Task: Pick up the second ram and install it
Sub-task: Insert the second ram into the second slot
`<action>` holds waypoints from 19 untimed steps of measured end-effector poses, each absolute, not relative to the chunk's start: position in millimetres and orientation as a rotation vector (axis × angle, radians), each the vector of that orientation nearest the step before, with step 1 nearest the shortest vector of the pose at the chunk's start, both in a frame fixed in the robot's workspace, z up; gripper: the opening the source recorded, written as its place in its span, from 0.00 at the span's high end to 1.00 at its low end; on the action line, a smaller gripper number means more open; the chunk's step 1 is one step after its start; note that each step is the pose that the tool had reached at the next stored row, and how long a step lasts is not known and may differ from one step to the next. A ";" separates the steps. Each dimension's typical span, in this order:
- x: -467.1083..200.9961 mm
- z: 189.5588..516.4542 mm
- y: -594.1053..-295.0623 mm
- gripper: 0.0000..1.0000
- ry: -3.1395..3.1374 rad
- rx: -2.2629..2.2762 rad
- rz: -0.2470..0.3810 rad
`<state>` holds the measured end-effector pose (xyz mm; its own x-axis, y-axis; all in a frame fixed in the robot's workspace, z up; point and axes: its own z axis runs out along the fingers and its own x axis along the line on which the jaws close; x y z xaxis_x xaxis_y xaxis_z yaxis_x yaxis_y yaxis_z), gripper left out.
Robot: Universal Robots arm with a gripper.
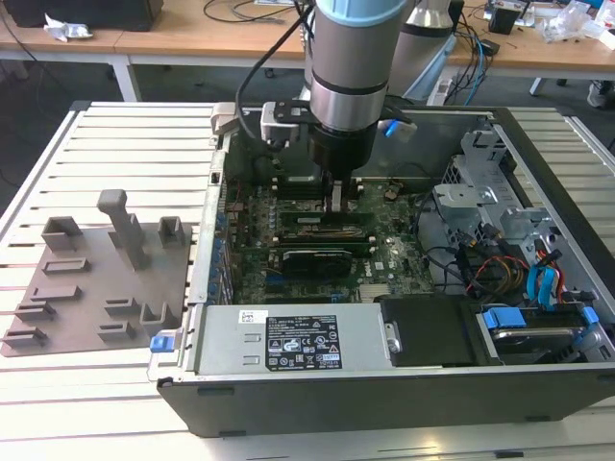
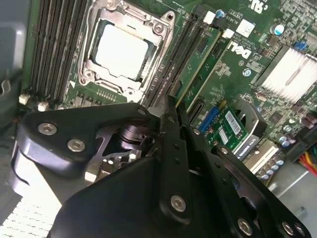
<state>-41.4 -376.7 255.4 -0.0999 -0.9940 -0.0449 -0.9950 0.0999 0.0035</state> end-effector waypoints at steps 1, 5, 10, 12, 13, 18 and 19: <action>-41.6 254.4 -378.4 0.86 2.314 -2.078 0.051; -41.5 247.5 -380.8 0.86 2.305 -2.089 0.051; -41.5 233.9 -380.6 0.86 2.305 -2.088 0.051; -41.5 230.6 -380.3 0.86 2.305 -2.088 0.051; -41.5 229.1 -380.2 0.86 2.305 -2.088 0.051; -41.1 227.2 -379.3 0.86 2.305 -2.088 0.051; -41.1 226.3 -379.2 0.86 2.305 -2.088 0.051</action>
